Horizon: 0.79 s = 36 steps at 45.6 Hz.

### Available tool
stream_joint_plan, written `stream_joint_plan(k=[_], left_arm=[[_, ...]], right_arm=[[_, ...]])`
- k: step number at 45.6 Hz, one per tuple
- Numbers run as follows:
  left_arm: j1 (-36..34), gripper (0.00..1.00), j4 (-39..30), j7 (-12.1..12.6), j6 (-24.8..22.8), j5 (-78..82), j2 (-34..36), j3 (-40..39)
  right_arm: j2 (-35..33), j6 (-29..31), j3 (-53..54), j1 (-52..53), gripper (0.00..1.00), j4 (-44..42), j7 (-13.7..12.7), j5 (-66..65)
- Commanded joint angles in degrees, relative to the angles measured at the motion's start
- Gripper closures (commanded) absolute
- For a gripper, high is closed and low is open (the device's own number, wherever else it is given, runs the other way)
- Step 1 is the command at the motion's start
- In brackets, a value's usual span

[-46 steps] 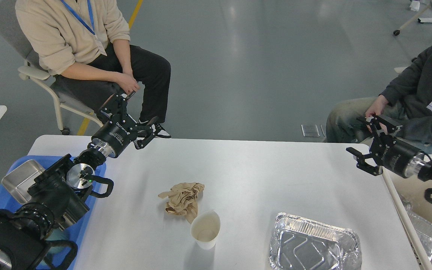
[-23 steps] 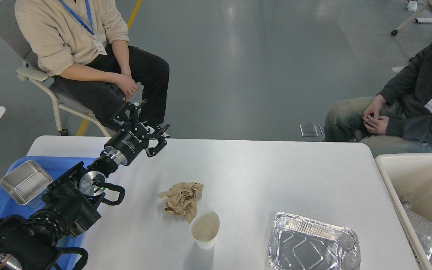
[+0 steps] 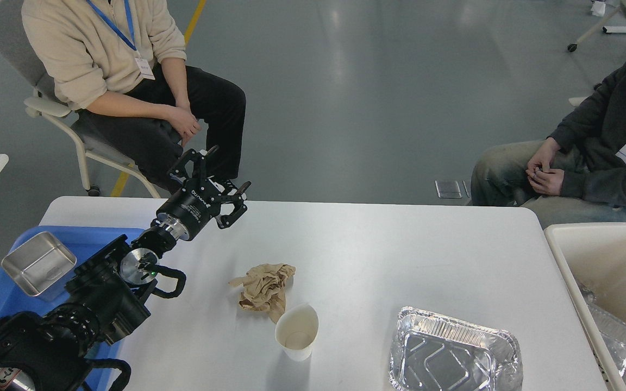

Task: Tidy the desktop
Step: 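Reach the right gripper down to the foil tray edge and grasp it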

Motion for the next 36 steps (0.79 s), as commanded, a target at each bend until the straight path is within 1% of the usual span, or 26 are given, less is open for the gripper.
stream_joint_plan(k=[1,11,17,25,36], left_arm=[[0.1,0.03,0.1,0.0,0.3,0.1,0.6,0.0],[0.3,0.03,0.4,0.0,1.9,0.2,0.7,0.2],[0.6,0.03,0.4,0.0,2.6,0.2,0.8,0.4],[1.6,0.03,0.5,0.0,3.0,0.3,0.9,0.4],[2.7,0.03,0.4,0.0,3.3,0.2,2.1,0.3]], right_arm=[[6.4,0.0,-0.1,-0.7,0.00,-0.2,-0.1,-1.7],[26.4,0.0,-0.2,-2.5,0.00,-2.0,-0.4,-16.0],[35.3,-1.7,-0.2,-6.2,0.00,-5.3,-0.5,-19.7],[42.2,-4.1,-0.2,-10.7,0.00,-12.1,-0.4,-23.1],[48.1,-7.0,-0.1,-12.3,0.00,-18.7,-0.3,-23.0]])
